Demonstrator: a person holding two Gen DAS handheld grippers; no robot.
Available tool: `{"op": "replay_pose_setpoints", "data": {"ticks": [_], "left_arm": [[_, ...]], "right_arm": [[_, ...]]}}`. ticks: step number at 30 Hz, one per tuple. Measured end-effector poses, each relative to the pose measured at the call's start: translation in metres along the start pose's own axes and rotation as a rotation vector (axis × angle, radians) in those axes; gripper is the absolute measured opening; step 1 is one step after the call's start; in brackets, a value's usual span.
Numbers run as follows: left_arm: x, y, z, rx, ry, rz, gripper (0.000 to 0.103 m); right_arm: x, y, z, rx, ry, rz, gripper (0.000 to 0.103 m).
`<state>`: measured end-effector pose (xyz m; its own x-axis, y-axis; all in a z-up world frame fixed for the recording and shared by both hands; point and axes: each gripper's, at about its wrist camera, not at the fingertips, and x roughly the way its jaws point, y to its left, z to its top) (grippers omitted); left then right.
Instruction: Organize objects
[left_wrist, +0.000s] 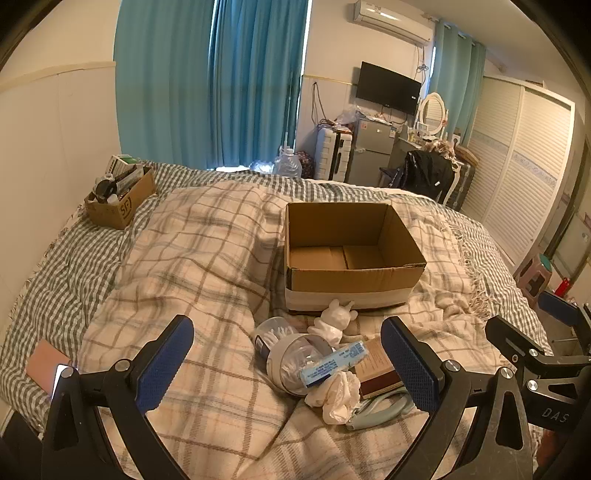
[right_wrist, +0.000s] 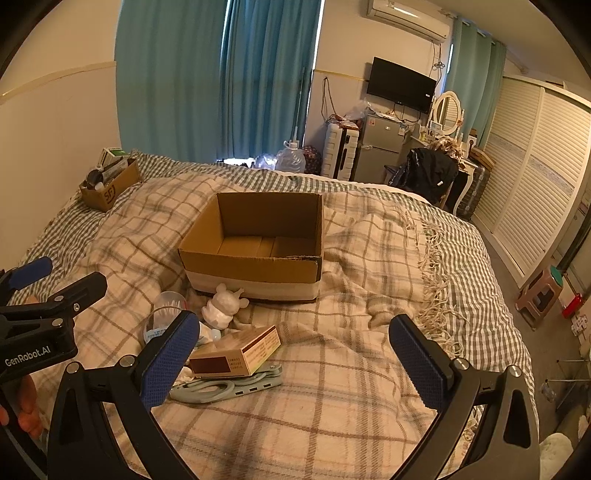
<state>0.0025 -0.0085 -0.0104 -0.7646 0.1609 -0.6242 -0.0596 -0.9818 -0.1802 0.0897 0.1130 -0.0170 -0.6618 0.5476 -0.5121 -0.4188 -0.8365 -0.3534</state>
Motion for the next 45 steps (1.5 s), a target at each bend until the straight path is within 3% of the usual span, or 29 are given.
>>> {"op": "replay_pose_setpoints", "data": {"ticks": [33, 45], "left_arm": [[-0.007, -0.009, -0.003, 0.025, 0.012, -0.064, 0.103], [0.021, -0.038, -0.041, 0.105, 0.161, -0.085, 0.1]], "right_arm": [[-0.01, -0.004, -0.002, 0.0, -0.017, -0.031, 0.102], [0.003, -0.019, -0.018, 0.029, 0.034, -0.041, 0.102]]}}
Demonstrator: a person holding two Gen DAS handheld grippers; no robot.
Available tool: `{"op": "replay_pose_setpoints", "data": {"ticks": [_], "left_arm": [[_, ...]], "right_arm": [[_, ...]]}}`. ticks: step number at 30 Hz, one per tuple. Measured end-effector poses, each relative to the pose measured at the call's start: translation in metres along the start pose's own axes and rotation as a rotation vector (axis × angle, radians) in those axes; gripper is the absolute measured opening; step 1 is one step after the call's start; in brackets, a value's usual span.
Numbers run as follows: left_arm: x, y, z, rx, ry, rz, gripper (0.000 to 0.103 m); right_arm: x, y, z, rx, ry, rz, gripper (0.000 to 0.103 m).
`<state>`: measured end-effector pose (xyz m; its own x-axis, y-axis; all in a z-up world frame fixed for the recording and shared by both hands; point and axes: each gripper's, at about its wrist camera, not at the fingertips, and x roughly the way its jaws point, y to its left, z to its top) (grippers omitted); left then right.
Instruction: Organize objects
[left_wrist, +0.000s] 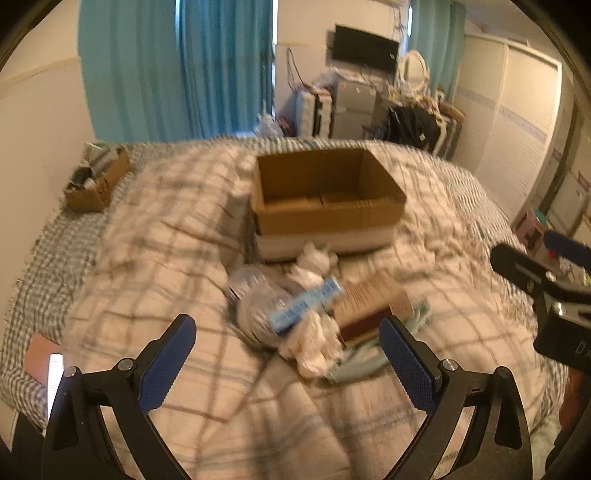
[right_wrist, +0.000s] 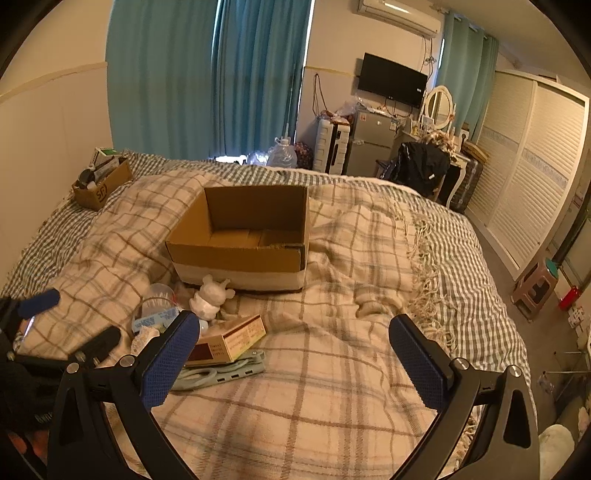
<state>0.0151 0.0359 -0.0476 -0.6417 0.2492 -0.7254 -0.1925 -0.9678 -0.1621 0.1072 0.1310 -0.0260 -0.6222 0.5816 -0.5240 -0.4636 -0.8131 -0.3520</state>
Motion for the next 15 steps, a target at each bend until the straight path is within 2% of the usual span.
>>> {"op": "replay_pose_setpoints", "data": {"ticks": [3, 7, 9, 10, 11, 13, 15], "left_arm": [[0.019, -0.009, -0.007, 0.013, 0.061, -0.031, 0.095], [0.046, -0.016, -0.011, 0.02, 0.143, -0.057, 0.08], [0.057, -0.018, -0.012, 0.023, 0.175, -0.082, 0.066], [0.063, -0.019, -0.012, 0.031, 0.196, -0.101, 0.05], [0.066, -0.02, -0.012, 0.036, 0.209, -0.119, 0.03], [0.071, -0.02, -0.013, 0.043, 0.227, -0.146, 0.015], [0.066, -0.016, -0.012, 0.041, 0.211, -0.156, 0.009]], "right_arm": [[0.011, -0.002, -0.006, 0.003, 0.029, 0.003, 0.102], [0.022, -0.006, -0.011, 0.012, 0.056, 0.006, 0.102], [0.028, -0.008, -0.013, 0.018, 0.069, 0.005, 0.102], [0.031, -0.008, -0.013, 0.02, 0.076, 0.005, 0.102], [0.034, -0.008, -0.014, 0.021, 0.084, 0.005, 0.102], [0.04, -0.008, -0.015, 0.018, 0.099, 0.006, 0.102], [0.044, -0.005, -0.016, 0.007, 0.113, 0.008, 0.102]]}}
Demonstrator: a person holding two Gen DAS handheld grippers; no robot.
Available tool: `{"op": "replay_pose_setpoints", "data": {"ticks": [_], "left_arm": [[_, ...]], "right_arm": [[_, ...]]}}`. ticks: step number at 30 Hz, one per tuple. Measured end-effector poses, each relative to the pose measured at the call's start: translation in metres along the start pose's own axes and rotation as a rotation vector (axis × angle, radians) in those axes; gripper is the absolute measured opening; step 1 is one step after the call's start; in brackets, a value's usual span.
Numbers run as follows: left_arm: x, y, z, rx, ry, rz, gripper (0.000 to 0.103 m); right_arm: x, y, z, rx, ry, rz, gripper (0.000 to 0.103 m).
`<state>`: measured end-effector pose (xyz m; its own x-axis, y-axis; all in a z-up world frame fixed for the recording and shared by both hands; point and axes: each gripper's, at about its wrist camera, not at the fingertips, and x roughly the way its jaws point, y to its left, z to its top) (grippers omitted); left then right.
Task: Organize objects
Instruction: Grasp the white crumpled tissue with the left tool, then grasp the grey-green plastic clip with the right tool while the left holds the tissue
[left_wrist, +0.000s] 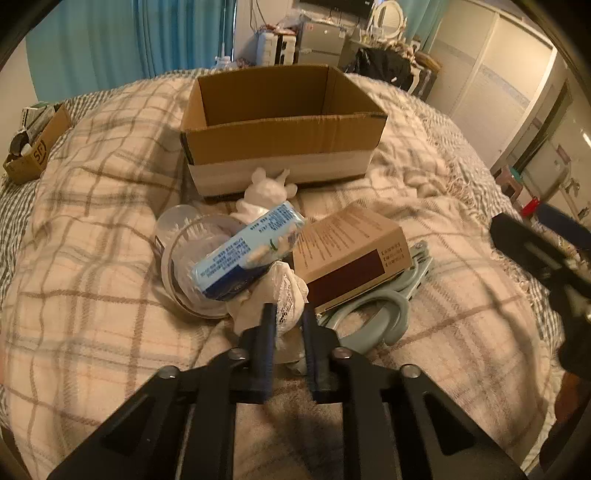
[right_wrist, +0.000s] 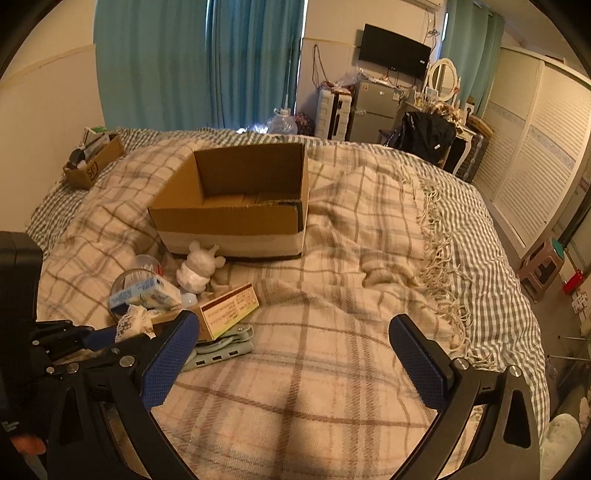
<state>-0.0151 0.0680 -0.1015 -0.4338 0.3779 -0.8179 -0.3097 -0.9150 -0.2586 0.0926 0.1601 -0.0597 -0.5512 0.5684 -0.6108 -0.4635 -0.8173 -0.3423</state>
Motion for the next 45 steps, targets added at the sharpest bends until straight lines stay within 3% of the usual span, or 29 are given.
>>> {"op": "replay_pose_setpoints", "data": {"ticks": [7, 10, 18, 21, 26, 28, 31, 34, 37, 38, 45], "left_arm": [[-0.051, 0.028, 0.009, -0.027, -0.105, 0.018, 0.006], [-0.061, 0.05, 0.01, -0.06, -0.133, 0.062, 0.006], [-0.053, 0.082, -0.007, -0.129, -0.105, 0.054, 0.006], [-0.05, 0.084, -0.011, -0.129, -0.104, 0.042, 0.006], [-0.046, 0.086, -0.012, -0.122, -0.107, 0.027, 0.007], [-0.046, 0.087, -0.013, -0.124, -0.106, 0.02, 0.007], [-0.045, 0.088, -0.015, -0.123, -0.106, 0.014, 0.007], [-0.046, 0.089, -0.017, -0.128, -0.107, 0.006, 0.007], [-0.048, 0.09, -0.017, -0.132, -0.111, 0.003, 0.007], [-0.049, 0.09, -0.017, -0.133, -0.114, 0.004, 0.007], [-0.06, 0.091, -0.014, -0.135, -0.14, 0.005, 0.007]], "right_arm": [[0.005, 0.029, -0.003, -0.078, 0.035, 0.017, 0.102], [0.008, 0.052, -0.008, -0.127, 0.059, 0.029, 0.102], [0.041, 0.096, -0.021, -0.165, 0.225, 0.012, 0.102], [0.057, 0.094, -0.023, -0.137, 0.286, 0.006, 0.094], [0.063, 0.09, -0.025, -0.108, 0.308, 0.006, 0.058], [0.061, 0.087, -0.024, -0.094, 0.304, 0.001, 0.05], [0.055, 0.08, -0.02, -0.081, 0.293, 0.024, 0.014], [0.051, 0.079, -0.017, -0.091, 0.284, 0.036, 0.006], [0.046, 0.078, -0.016, -0.092, 0.268, 0.035, 0.005], [0.043, 0.078, -0.015, -0.096, 0.26, 0.033, 0.0], [0.012, 0.068, 0.003, -0.076, 0.179, 0.017, 0.0]]}}
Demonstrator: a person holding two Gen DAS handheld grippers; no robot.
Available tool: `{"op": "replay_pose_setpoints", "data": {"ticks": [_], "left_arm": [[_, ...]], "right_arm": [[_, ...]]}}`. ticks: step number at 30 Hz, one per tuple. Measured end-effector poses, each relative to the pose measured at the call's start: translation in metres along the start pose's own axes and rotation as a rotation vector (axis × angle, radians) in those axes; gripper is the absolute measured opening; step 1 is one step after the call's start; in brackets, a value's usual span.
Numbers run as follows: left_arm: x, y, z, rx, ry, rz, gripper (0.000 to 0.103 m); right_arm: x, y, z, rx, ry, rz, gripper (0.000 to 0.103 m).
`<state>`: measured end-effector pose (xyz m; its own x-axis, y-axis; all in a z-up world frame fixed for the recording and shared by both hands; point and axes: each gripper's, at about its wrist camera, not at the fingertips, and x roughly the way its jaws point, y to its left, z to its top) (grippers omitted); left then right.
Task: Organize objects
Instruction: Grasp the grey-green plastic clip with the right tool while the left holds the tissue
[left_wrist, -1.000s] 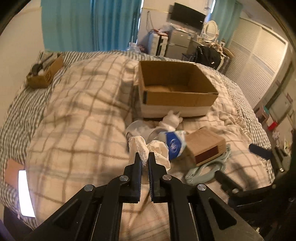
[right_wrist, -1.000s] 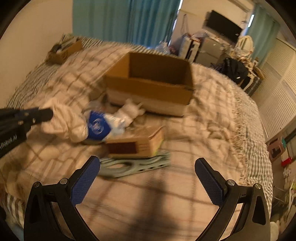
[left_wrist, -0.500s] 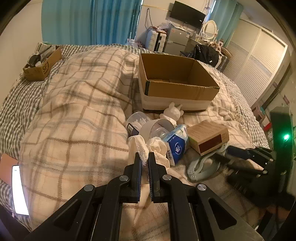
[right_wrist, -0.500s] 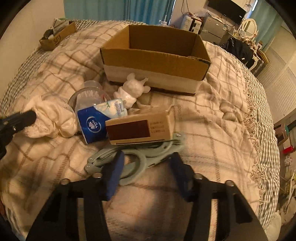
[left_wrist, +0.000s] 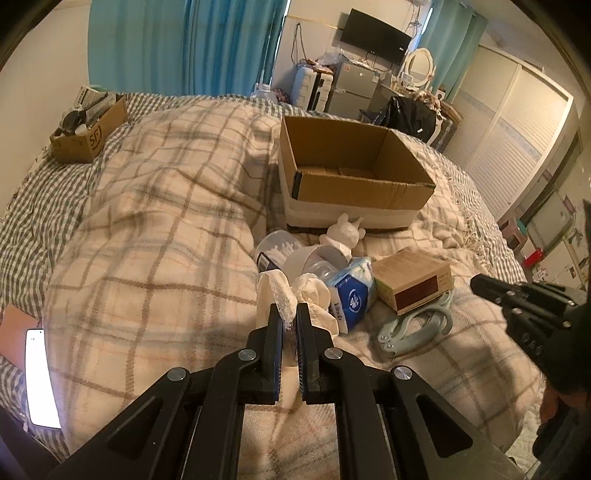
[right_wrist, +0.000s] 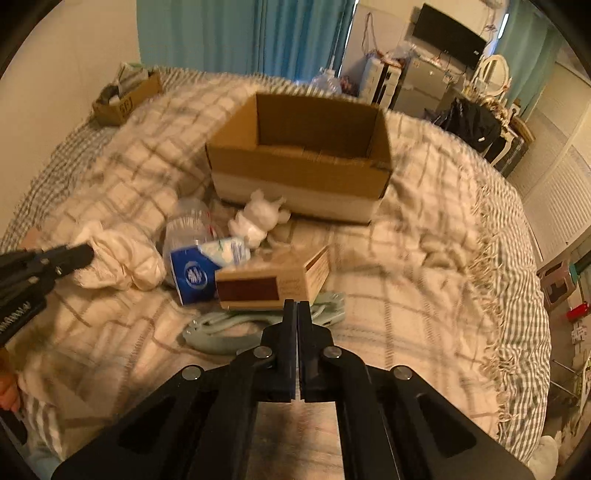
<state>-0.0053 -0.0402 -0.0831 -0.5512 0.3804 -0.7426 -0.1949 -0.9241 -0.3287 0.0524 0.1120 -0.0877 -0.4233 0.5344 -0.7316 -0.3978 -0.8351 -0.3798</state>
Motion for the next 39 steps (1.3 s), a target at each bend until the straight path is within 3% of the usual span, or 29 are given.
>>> {"op": "replay_pose_setpoints", "data": {"ticks": [3, 7, 9, 11, 22, 24, 25, 29, 33, 35, 39], "left_arm": [[-0.005, -0.003, 0.004, 0.005, -0.014, 0.0, 0.007], [-0.007, -0.006, 0.005, 0.015, -0.023, 0.005, 0.007], [-0.007, -0.005, 0.005, 0.015, -0.025, 0.01, 0.007], [-0.006, -0.003, 0.006, 0.012, -0.027, 0.01, 0.007], [-0.001, 0.016, 0.004, -0.025, -0.019, -0.001, 0.007], [-0.001, 0.017, 0.003, -0.03, -0.016, -0.007, 0.007], [-0.001, 0.018, 0.003, -0.03, -0.016, -0.01, 0.007], [0.0, 0.018, 0.003, -0.029, -0.012, -0.016, 0.007], [-0.001, 0.016, 0.003, -0.025, -0.016, -0.017, 0.007], [-0.004, 0.016, 0.004, -0.025, -0.02, -0.016, 0.007], [-0.008, 0.012, 0.01, -0.02, -0.034, -0.014, 0.007]], "right_arm": [[-0.012, -0.005, 0.003, 0.011, -0.03, 0.011, 0.0], [-0.007, -0.006, 0.001, 0.024, 0.018, 0.031, 0.001], [0.003, -0.003, -0.003, 0.04, 0.059, 0.041, 0.011], [0.013, 0.002, -0.008, 0.065, 0.102, 0.053, 0.037], [0.087, 0.015, -0.006, 0.159, 0.302, 0.087, 0.046], [0.093, 0.015, -0.004, 0.157, 0.311, 0.083, 0.042], [0.092, 0.016, -0.003, 0.151, 0.305, 0.07, 0.035], [0.076, 0.018, -0.004, 0.142, 0.249, 0.066, 0.022], [0.054, 0.018, 0.001, 0.126, 0.182, 0.05, 0.017], [0.043, 0.016, 0.005, 0.122, 0.152, 0.055, 0.007], [0.021, 0.011, 0.014, 0.103, 0.087, 0.039, 0.007]]}}
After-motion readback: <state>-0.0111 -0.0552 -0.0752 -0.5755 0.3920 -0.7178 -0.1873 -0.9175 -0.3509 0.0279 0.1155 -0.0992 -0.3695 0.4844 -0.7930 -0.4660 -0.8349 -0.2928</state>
